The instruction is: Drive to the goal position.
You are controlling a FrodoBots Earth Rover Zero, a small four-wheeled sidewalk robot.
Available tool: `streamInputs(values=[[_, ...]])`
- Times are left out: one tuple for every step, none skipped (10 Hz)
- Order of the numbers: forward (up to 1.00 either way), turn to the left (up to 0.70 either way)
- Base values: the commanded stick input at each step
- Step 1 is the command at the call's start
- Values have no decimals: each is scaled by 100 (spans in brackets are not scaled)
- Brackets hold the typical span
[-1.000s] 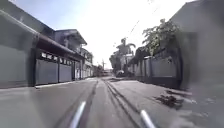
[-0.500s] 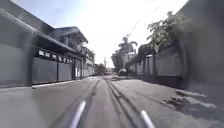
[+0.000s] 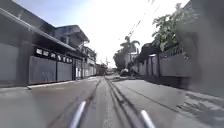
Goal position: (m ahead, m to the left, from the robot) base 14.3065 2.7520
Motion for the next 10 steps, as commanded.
streamInputs(values=[[85, -34], [85, -34], [85, -34], [85, -34], [85, -34], [85, -4], [85, 0], [85, 0], [85, 0], [85, 0]])
